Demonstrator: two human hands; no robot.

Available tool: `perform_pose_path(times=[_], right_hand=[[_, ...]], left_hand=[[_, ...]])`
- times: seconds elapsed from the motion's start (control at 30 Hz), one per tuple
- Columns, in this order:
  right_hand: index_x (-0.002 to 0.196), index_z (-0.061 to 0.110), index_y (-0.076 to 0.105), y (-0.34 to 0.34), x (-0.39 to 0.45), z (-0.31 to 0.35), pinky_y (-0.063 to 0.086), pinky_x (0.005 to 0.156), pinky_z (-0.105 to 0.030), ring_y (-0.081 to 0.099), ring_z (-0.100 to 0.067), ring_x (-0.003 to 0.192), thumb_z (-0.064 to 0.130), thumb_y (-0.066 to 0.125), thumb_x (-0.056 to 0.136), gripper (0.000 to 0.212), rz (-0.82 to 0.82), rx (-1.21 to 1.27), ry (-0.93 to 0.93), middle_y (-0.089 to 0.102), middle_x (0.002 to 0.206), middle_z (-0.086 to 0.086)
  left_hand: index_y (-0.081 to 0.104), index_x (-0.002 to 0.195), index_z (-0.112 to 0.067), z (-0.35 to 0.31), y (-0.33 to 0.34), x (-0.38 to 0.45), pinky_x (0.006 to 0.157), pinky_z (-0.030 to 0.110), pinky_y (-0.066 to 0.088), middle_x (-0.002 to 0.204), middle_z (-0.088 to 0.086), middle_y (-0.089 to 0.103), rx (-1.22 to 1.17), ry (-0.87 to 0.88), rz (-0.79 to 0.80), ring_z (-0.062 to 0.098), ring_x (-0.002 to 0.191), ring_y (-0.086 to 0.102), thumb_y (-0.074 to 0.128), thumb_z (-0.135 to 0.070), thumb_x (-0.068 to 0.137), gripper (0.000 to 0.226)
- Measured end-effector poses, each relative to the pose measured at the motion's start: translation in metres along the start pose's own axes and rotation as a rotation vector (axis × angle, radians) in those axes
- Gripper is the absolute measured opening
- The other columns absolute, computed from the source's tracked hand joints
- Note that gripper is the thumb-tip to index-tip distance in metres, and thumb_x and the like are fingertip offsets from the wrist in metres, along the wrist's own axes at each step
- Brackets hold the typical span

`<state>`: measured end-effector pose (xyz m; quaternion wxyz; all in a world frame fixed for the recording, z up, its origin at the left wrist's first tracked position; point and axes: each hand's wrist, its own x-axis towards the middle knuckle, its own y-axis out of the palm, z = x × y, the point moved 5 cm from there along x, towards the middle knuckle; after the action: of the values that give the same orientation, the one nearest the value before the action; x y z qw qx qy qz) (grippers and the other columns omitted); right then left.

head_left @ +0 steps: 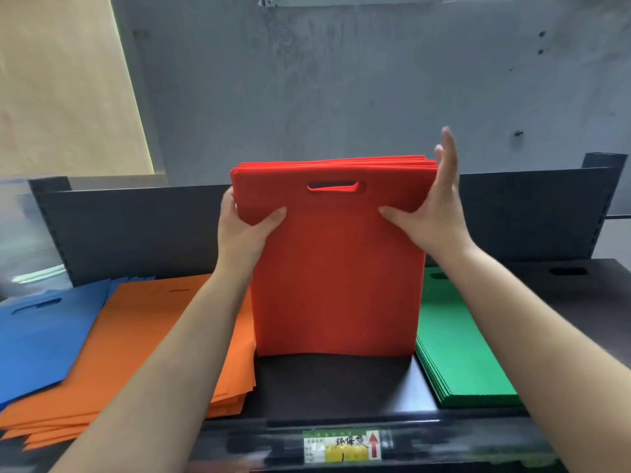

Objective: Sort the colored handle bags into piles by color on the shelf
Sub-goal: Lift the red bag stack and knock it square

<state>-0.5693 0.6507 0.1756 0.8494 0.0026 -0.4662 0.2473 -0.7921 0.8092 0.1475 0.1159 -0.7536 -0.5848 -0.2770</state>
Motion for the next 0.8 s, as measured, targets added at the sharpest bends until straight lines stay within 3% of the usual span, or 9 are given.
perform_pose_path(times=[0.07,0.17,0.23,0.33,0.47,0.63,0.8], right_hand=[[0.147,0.028,0.024,-0.004,0.014,0.016,0.019,0.097,0.001,0.029,-0.011,0.133,0.017,0.085,0.064,0.104,0.05,-0.17,-0.101,0.02,0.153,-0.007],[0.136,0.021,0.048,-0.005,0.022,0.023,0.03,0.098,-0.021,0.042,-0.023,0.127,0.03,0.087,0.063,0.083,0.131,-0.391,-0.1,0.027,0.149,-0.005],[0.133,0.013,0.051,-0.006,0.025,0.025,0.034,0.101,-0.026,0.047,-0.025,0.123,0.033,0.087,0.063,0.082,0.149,-0.439,-0.091,0.037,0.142,-0.007],[0.123,0.008,0.057,-0.008,0.027,0.028,0.039,0.094,-0.029,0.054,-0.025,0.11,0.037,0.087,0.062,0.074,0.148,-0.482,-0.098,0.053,0.122,-0.008],[0.106,0.007,0.061,-0.01,0.029,0.028,0.037,0.079,-0.025,0.056,-0.024,0.094,0.042,0.087,0.059,0.064,0.114,-0.513,-0.079,0.056,0.101,-0.005],[0.124,0.009,0.055,-0.008,0.025,0.027,0.031,0.087,-0.016,0.053,-0.021,0.11,0.033,0.087,0.062,0.073,0.106,-0.366,-0.094,0.054,0.121,-0.008],[0.115,0.007,0.059,-0.006,0.025,0.023,0.033,0.083,-0.015,0.054,-0.022,0.103,0.033,0.086,0.065,0.062,0.101,-0.375,-0.076,0.057,0.112,-0.009]], left_hand=[[0.038,0.137,-0.019,-0.014,0.0,0.007,0.096,0.031,0.049,0.124,0.0,0.057,0.076,0.084,0.007,0.009,0.11,0.059,0.082,-0.013,0.072,0.08],[0.022,0.147,-0.023,-0.031,-0.002,0.009,0.105,0.027,0.04,0.137,0.003,0.042,0.223,0.245,0.026,0.01,0.122,0.046,0.082,-0.018,0.072,0.097],[0.028,0.144,-0.022,-0.044,-0.001,0.008,0.106,0.022,0.034,0.139,0.0,0.039,0.343,0.37,0.038,0.007,0.127,0.039,0.081,-0.022,0.073,0.089],[0.049,0.13,-0.015,-0.058,0.002,0.008,0.097,0.01,0.033,0.125,-0.007,0.045,0.476,0.482,0.033,0.002,0.113,0.042,0.081,-0.023,0.074,0.065],[0.063,0.108,-0.014,-0.063,0.001,0.016,0.085,0.018,0.042,0.107,-0.003,0.059,0.56,0.424,0.05,0.008,0.094,0.052,0.082,-0.027,0.072,0.043],[0.061,0.12,-0.014,-0.064,0.0,0.02,0.088,0.016,0.038,0.114,-0.005,0.056,0.61,0.394,0.074,0.006,0.101,0.05,0.082,-0.033,0.07,0.058],[0.066,0.113,-0.012,-0.068,-0.003,0.023,0.083,0.023,0.045,0.103,-0.001,0.063,0.643,0.369,0.123,0.012,0.093,0.058,0.083,-0.04,0.066,0.057]])
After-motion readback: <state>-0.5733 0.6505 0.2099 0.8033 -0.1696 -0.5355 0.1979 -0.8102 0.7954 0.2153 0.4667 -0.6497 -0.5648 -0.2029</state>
